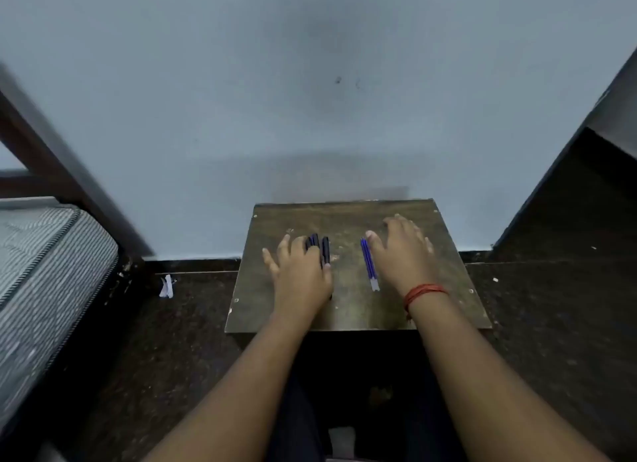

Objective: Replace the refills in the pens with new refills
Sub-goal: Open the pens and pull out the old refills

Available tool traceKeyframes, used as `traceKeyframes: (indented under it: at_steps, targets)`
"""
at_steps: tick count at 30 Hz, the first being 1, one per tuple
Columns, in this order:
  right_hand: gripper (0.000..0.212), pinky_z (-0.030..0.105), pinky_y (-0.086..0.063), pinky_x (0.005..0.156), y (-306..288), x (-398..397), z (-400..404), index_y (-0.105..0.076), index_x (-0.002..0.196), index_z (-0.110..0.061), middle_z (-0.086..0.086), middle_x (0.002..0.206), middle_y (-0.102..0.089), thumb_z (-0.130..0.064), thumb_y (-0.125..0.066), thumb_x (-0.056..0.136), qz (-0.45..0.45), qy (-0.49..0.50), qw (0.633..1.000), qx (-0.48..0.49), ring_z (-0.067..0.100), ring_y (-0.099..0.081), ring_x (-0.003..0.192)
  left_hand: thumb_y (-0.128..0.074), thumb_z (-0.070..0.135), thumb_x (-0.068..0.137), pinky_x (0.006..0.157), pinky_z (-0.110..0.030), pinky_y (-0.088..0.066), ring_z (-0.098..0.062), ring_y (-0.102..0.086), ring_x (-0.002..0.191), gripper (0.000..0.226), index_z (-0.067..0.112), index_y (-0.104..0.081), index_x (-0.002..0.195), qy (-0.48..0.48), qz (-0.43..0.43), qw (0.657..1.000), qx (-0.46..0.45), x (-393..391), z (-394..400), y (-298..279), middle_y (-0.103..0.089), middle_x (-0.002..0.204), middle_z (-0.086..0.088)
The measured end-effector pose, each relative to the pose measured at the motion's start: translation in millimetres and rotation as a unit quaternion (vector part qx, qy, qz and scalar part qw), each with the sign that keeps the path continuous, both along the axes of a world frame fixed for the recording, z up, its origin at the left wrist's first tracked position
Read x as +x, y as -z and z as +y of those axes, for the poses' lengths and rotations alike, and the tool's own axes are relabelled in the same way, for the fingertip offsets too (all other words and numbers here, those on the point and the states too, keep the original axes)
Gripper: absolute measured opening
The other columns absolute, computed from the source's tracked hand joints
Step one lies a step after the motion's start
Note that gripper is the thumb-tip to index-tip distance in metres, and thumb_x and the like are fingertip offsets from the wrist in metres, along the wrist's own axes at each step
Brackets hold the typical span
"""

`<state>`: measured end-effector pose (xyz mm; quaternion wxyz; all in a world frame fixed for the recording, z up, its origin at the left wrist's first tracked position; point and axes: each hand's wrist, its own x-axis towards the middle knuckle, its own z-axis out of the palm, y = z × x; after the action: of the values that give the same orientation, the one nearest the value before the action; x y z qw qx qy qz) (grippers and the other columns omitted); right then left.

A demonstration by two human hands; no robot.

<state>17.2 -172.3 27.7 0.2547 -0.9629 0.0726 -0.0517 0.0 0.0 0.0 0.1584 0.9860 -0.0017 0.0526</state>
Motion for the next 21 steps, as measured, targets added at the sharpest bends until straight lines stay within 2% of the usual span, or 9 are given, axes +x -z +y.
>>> traceKeyframes:
  at_steps: [5, 7, 9, 14, 18, 21]
  targets:
    - [0.034, 0.051, -0.037, 0.110, 14, 28, -3, -0.060, 0.116, -0.022, -0.007, 0.123, -0.061, -0.047, -0.043, 0.100, -0.123, 0.032, 0.989, 0.071, 0.015, -0.051, 0.120, -0.063, 0.040, 0.089, 0.118, -0.069, -0.004, -0.030, -0.023, 0.148, 0.031, 0.019, -0.066, 0.113, -0.026, -0.026, 0.999, 0.029, 31, -18, 19, -0.044, 0.147, -0.006]
    - [0.027, 0.052, -0.041, 0.105, 19, 35, -5, -0.061, 0.108, -0.023, -0.014, 0.106, -0.057, -0.043, -0.044, 0.101, -0.176, 0.053, 0.977, 0.104, 0.008, -0.048, 0.107, -0.065, 0.042, 0.087, 0.118, -0.069, -0.004, -0.032, -0.024, 0.146, 0.032, 0.020, -0.066, 0.110, -0.038, -0.036, 0.998, 0.041, 41, -19, 27, -0.043, 0.147, -0.007]
    - [0.025, 0.052, -0.044, 0.100, 24, 43, -6, -0.063, 0.103, -0.022, -0.015, 0.098, -0.052, -0.041, -0.046, 0.101, -0.209, 0.076, 0.966, 0.131, 0.007, -0.046, 0.104, -0.064, 0.044, 0.087, 0.118, -0.070, -0.003, -0.033, -0.023, 0.146, 0.033, 0.020, -0.066, 0.109, -0.053, -0.035, 0.997, 0.051, 47, -18, 34, -0.040, 0.148, -0.008]
    - [0.027, 0.049, -0.044, 0.097, 26, 62, 4, -0.062, 0.100, -0.020, -0.014, 0.096, -0.051, -0.042, -0.046, 0.101, -0.219, 0.052, 0.965, 0.134, 0.018, -0.051, 0.110, -0.064, 0.049, 0.087, 0.118, -0.070, 0.000, -0.031, -0.022, 0.146, 0.036, 0.020, -0.065, 0.108, -0.058, -0.022, 0.996, 0.067, 50, -15, 43, -0.038, 0.147, -0.006]
    - [0.027, 0.052, -0.043, 0.098, 40, 63, 5, -0.062, 0.098, -0.023, -0.016, 0.096, -0.052, -0.045, -0.045, 0.100, -0.204, 0.041, 0.969, 0.135, 0.018, -0.050, 0.113, -0.061, 0.048, 0.088, 0.118, -0.069, 0.003, -0.030, -0.022, 0.143, 0.038, 0.017, -0.068, 0.109, -0.058, -0.018, 0.996, 0.067, 53, -19, 42, -0.038, 0.144, -0.005]
    - [0.028, 0.051, -0.043, 0.099, 46, 65, 1, -0.062, 0.098, -0.024, -0.016, 0.096, -0.052, -0.045, -0.044, 0.100, -0.188, 0.040, 0.972, 0.137, 0.018, -0.049, 0.113, -0.061, 0.045, 0.088, 0.120, -0.066, 0.001, -0.030, -0.029, 0.138, 0.033, 0.016, -0.070, 0.100, -0.059, -0.031, 0.996, 0.056, 54, -22, 42, -0.043, 0.135, -0.004]
